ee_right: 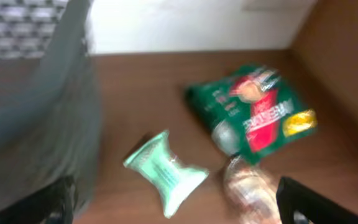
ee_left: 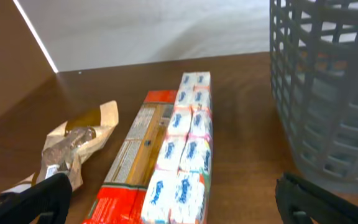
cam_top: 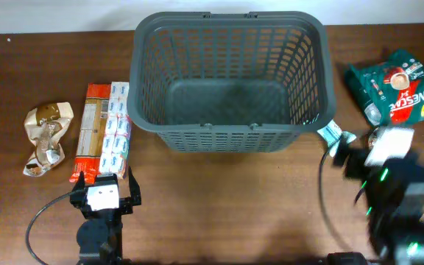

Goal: Pack container
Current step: 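Reach the right gripper to the green Nescafé pouch and grasp it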

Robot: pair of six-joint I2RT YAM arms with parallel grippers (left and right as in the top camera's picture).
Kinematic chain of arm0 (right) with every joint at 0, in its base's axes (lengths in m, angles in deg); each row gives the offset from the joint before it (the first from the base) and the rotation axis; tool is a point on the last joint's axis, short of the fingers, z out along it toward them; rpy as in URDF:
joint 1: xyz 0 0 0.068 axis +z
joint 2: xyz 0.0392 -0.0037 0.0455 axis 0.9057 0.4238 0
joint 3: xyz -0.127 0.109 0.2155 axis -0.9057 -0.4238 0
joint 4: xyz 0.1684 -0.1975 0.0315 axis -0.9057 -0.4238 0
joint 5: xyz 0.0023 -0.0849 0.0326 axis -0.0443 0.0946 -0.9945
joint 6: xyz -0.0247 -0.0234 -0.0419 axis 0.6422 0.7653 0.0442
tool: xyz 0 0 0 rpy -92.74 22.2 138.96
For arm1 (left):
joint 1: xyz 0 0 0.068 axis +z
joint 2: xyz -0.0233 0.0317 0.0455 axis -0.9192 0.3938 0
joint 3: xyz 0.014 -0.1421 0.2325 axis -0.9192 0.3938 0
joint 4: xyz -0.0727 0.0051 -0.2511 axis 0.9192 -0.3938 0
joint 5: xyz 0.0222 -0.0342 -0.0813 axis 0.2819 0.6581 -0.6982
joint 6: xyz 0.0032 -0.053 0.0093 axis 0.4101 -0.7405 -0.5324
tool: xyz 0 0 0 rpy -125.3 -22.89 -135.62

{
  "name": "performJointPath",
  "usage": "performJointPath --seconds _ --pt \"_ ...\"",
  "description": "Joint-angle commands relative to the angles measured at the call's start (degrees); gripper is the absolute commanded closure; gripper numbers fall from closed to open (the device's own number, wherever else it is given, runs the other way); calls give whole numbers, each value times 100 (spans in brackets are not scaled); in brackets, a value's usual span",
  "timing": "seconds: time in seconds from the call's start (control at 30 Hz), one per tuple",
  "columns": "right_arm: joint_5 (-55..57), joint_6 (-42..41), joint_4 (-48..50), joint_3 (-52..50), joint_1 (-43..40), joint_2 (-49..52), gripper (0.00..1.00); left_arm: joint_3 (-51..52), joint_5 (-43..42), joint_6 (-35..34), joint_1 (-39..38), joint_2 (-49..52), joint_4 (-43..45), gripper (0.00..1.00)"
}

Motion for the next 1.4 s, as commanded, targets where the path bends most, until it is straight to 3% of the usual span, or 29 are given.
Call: performJointPath --seconds 0.0,0.13,0.23,0.37,0.57,0.83,1.37 --pt "-22 258 -719 2033 -619 1410 1 35 63 92 -17 -44 15 1" --pt "-1154 127 -1692 3840 -796 2380 1 35 63 92 -17 -44 15 1" --pt "-1126 92 -1823 4688 -828 2885 1 33 63 92 -17 -44 15 1" --pt "-1005 -785 -1823 5388 -1419 3654 1 35 63 92 -17 -44 15 1" --pt "-1058 -1099 -1799 5580 -2127 5058 1 35 63 94 -17 -44 15 1" --pt "-970 839 -1707 5580 -1967 6673 1 33 63 92 -17 -44 15 1" --pt "-391 1797 -1180 5580 -1945 8524 1 35 63 92 -17 -44 15 1"
